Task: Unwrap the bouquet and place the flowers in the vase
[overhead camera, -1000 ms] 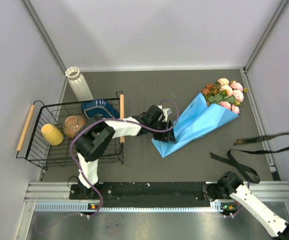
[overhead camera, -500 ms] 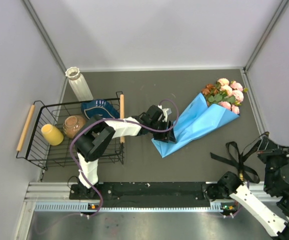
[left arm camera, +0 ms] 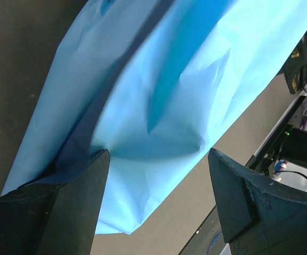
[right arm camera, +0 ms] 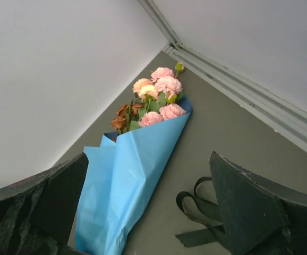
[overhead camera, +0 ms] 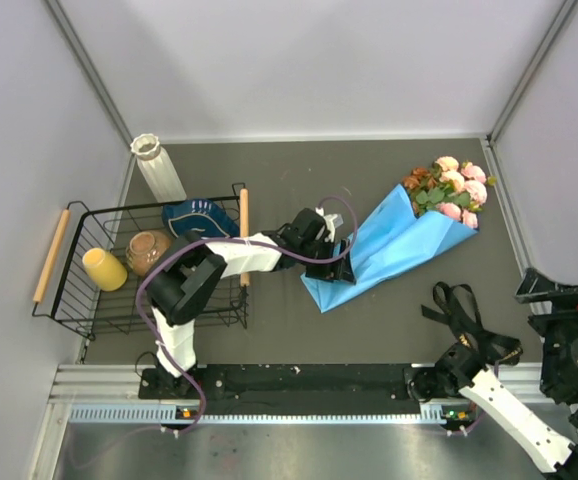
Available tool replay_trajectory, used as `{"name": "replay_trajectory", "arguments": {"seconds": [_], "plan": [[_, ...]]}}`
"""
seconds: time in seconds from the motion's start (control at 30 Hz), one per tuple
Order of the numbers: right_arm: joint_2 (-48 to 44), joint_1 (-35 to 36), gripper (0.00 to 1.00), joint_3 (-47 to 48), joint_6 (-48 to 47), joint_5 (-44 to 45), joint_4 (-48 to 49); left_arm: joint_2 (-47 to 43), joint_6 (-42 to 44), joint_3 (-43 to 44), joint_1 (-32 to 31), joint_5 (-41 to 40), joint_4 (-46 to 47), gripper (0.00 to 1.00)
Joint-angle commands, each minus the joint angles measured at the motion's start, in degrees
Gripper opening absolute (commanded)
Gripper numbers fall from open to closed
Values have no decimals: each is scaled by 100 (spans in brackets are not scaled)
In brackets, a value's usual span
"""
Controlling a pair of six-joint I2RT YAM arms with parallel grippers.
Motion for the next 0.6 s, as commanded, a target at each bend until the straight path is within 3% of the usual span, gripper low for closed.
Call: {"name": "replay_trajectory", "arguments": {"seconds": [0.0,0.1,0.27,0.43,0.5,0.57], "plan": [[-38,115,99,267,-475,-183,-61,-457,246,-9,59,-381,-204,81],[882,220,99,136,-546,-665,202,-764,263,-26,50,-206,-195,80],[2703,229,99,-154,-1346,-2511,1538,-1555,473,105,50,14,-449,77],[4497,160,99,47,-1705,-3521,2715,-2555,667,71,50,-397,-932,71],[5095,-242,99,179,-1742,-3812,3023,-2881,747,-43,59,-836,-1126,70],[5725,-822,99,337,-1611,-5065,3445,-3487,808,-307,67,-1135,-1267,69]]}}
